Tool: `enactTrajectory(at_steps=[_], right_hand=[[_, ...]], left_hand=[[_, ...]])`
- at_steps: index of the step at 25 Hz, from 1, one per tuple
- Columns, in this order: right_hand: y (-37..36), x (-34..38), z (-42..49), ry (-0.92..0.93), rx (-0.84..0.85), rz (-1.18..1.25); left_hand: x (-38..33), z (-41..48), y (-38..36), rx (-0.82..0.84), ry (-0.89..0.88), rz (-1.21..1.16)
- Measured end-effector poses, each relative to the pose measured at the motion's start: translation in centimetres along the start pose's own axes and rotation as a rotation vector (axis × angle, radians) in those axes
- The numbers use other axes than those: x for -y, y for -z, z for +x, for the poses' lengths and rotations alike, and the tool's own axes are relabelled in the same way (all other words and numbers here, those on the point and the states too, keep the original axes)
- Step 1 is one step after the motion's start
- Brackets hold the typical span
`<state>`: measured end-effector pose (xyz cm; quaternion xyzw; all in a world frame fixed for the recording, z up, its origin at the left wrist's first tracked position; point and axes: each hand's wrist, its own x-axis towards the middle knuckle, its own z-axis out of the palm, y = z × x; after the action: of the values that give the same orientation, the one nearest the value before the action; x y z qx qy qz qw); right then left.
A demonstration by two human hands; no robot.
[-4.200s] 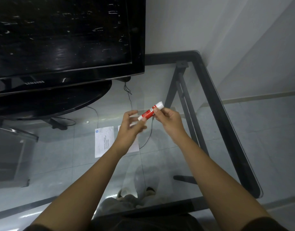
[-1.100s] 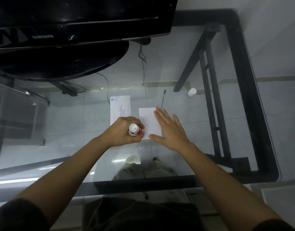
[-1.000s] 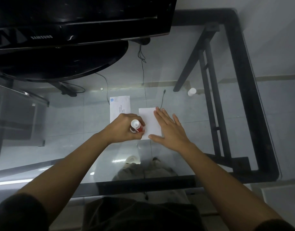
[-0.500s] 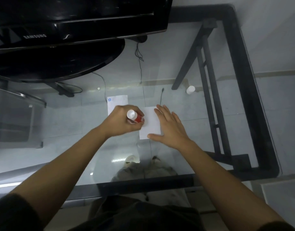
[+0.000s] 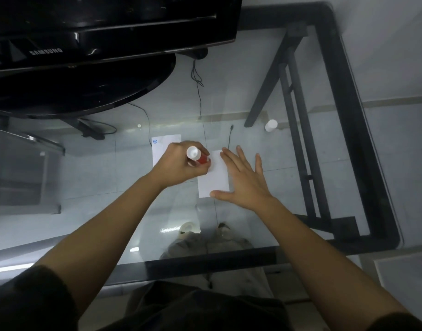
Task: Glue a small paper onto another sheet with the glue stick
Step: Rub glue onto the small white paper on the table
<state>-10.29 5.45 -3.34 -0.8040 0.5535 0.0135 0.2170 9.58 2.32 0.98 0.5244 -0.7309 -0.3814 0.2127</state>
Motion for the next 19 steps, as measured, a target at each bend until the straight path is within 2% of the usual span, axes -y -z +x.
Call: enactTrajectory(at_steps=[5, 10, 13, 19], right_hand=[[-0.1, -0.1, 0.0, 0.001, -0.003, -0.012], [-0.4, -0.3, 0.0, 0.002, 0.000, 0.021], [-0.6, -0.3, -0.1, 0.005, 0.005, 0.032], [-0.5, -0.3, -0.1, -0.033, 0.017, 0.063]], left_hand=[[-0.1, -2.0, -1.3, 0.155, -0.048, 0.039], [0.0, 2.0, 0.2, 0.037, 0.008, 0.065], [-0.1, 0.8, -0.4, -0.021, -0.018, 0.037], [-0.3, -1.1, -1.8, 0.119, -0.037, 0.040]])
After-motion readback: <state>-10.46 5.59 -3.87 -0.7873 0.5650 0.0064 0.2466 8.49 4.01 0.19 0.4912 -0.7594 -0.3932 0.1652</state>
